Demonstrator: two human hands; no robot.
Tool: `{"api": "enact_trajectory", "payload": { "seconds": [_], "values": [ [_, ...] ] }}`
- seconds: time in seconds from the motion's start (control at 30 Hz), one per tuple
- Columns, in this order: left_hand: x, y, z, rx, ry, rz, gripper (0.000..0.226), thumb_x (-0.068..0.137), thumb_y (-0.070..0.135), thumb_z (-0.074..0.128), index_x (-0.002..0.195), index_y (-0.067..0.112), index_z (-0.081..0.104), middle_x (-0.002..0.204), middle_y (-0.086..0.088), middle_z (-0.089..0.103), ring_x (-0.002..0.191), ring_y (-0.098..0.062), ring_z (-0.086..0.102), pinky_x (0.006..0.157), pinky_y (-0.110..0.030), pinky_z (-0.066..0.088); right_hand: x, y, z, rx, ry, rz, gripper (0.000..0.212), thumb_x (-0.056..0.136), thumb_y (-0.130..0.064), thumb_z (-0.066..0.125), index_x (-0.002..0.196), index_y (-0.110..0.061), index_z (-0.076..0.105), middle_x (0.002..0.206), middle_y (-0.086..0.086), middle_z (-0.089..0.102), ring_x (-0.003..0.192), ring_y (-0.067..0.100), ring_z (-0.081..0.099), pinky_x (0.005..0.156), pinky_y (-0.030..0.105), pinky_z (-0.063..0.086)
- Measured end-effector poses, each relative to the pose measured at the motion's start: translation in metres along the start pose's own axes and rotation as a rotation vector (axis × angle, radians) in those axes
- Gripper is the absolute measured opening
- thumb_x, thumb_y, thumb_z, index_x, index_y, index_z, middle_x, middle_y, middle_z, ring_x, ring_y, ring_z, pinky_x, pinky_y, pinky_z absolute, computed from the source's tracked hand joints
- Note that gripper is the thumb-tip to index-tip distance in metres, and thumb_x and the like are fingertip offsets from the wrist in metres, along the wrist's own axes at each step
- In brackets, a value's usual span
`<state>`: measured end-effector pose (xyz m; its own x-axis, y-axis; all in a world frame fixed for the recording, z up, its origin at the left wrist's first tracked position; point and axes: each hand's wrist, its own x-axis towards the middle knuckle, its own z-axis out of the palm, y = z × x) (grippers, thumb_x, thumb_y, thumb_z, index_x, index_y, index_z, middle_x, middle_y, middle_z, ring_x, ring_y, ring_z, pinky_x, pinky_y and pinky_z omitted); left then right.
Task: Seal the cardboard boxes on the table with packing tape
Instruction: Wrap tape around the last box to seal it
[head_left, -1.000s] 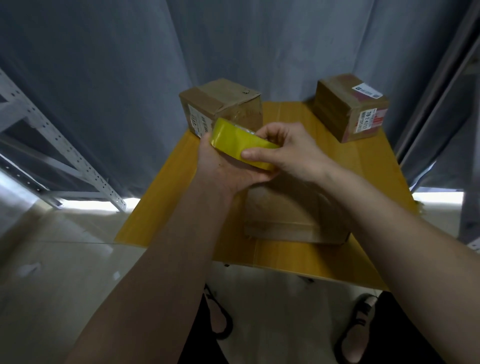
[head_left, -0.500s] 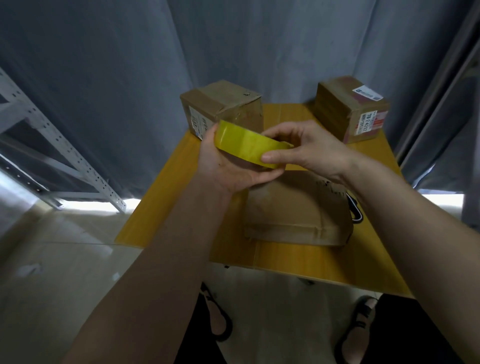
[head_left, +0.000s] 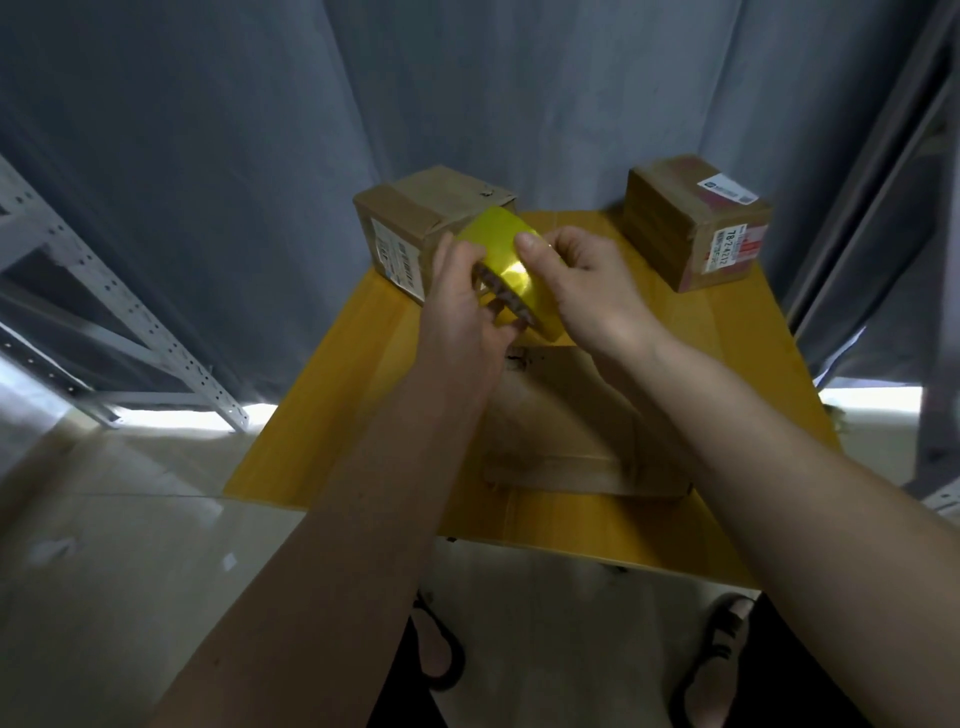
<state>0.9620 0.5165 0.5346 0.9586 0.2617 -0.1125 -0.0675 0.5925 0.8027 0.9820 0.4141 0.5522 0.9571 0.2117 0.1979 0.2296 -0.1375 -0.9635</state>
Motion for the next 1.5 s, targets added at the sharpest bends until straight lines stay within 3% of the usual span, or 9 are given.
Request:
{"api": "enact_trajectory", "payload": {
  "seconds": [0.1, 0.2, 0.37, 0.5, 0.73, 0.97, 1.1, 1.3, 1.5],
  "values": [
    [-0.005, -0.007, 0.008, 0.125, -0.014, 0.122, 0.088, 0.070, 0.011, 0.052, 0.149, 0.038, 0.023, 0.121, -0.008, 0.059, 0.107, -0.025, 0.062, 0.083, -0.041, 0.053, 0.000, -0.002, 0.002, 0.035, -0.026, 0.050, 0.022, 0.100, -0.026, 0.049, 0.085, -0.014, 0.059, 0.078, 0.001, 0.060, 0.074, 0.010, 0.056, 0.072, 0.033, 0.045],
    [-0.012, -0.014, 0.015, 0.254, -0.027, 0.223, 0.088, 0.065, 0.007, 0.048, 0.150, 0.025, 0.029, 0.130, -0.012, 0.056, 0.115, -0.026, 0.059, 0.092, -0.036, 0.049, 0.000, -0.005, 0.004, 0.132, -0.036, 0.111, 0.028, 0.102, -0.023, 0.045, 0.103, -0.002, 0.063, 0.098, 0.015, 0.066, 0.093, 0.028, 0.062, 0.087, 0.042, 0.048],
    [-0.012, -0.006, 0.015, 0.293, 0.145, 0.117, 0.019, 0.083, 0.018, 0.053, 0.097, 0.008, 0.062, 0.089, -0.008, 0.065, 0.088, -0.021, 0.062, 0.081, -0.035, 0.051, -0.008, -0.003, 0.006, 0.238, -0.057, 0.148, 0.024, 0.101, -0.017, 0.046, 0.108, 0.000, 0.062, 0.098, 0.019, 0.065, 0.089, 0.026, 0.060, 0.084, 0.042, 0.049],
    [-0.009, 0.006, 0.016, 0.208, 0.119, -0.088, 0.029, 0.090, 0.021, 0.042, 0.103, 0.006, 0.064, 0.105, -0.021, 0.062, 0.097, -0.034, 0.061, 0.095, -0.052, 0.047, -0.013, 0.000, 0.005, 0.199, -0.092, 0.112, 0.025, 0.100, -0.014, 0.047, 0.113, 0.005, 0.058, 0.094, 0.016, 0.059, 0.086, 0.024, 0.056, 0.082, 0.043, 0.048],
    [-0.022, -0.007, 0.015, 0.392, 0.091, 0.204, 0.025, 0.067, 0.024, 0.047, 0.088, 0.017, 0.058, 0.075, 0.000, 0.055, 0.074, -0.019, 0.053, 0.062, -0.034, 0.042, -0.010, -0.005, 0.005, 0.333, -0.026, 0.124, 0.019, 0.101, -0.015, 0.047, 0.096, -0.009, 0.064, 0.082, 0.009, 0.063, 0.075, 0.019, 0.058, 0.069, 0.032, 0.047],
    [-0.019, -0.001, 0.012, 0.331, 0.060, 0.178, 0.031, 0.074, 0.026, 0.052, 0.098, 0.008, 0.061, 0.095, -0.016, 0.059, 0.089, -0.027, 0.057, 0.077, -0.043, 0.046, -0.010, -0.009, 0.007, 0.353, 0.011, 0.124, 0.025, 0.100, -0.014, 0.050, 0.111, 0.003, 0.063, 0.093, 0.015, 0.064, 0.084, 0.022, 0.060, 0.078, 0.038, 0.049],
    [-0.017, -0.004, 0.012, 0.252, -0.011, 0.162, 0.034, 0.099, 0.018, 0.049, 0.126, -0.002, 0.055, 0.120, -0.024, 0.062, 0.110, -0.034, 0.061, 0.096, -0.045, 0.050, -0.011, -0.008, 0.008, 0.340, 0.014, 0.124, 0.026, 0.099, -0.014, 0.051, 0.113, 0.004, 0.062, 0.098, 0.016, 0.067, 0.087, 0.021, 0.063, 0.082, 0.035, 0.053],
    [-0.017, -0.003, 0.010, 0.343, -0.085, 0.164, 0.032, 0.101, 0.006, 0.039, 0.130, -0.004, 0.050, 0.110, -0.019, 0.061, 0.100, -0.029, 0.060, 0.088, -0.040, 0.051, -0.011, -0.007, 0.005, 0.352, 0.021, 0.168, 0.026, 0.102, -0.017, 0.046, 0.111, 0.000, 0.063, 0.093, 0.015, 0.066, 0.082, 0.021, 0.061, 0.075, 0.035, 0.050],
    [-0.017, 0.000, 0.017, 0.399, 0.095, 0.193, 0.033, 0.103, 0.017, 0.041, 0.123, -0.003, 0.057, 0.120, -0.024, 0.062, 0.114, -0.036, 0.060, 0.104, -0.051, 0.044, -0.013, -0.009, 0.011, 0.193, -0.041, 0.071, 0.031, 0.102, -0.013, 0.042, 0.127, -0.001, 0.056, 0.115, 0.010, 0.066, 0.104, 0.018, 0.063, 0.088, 0.024, 0.051]
  ]
}}
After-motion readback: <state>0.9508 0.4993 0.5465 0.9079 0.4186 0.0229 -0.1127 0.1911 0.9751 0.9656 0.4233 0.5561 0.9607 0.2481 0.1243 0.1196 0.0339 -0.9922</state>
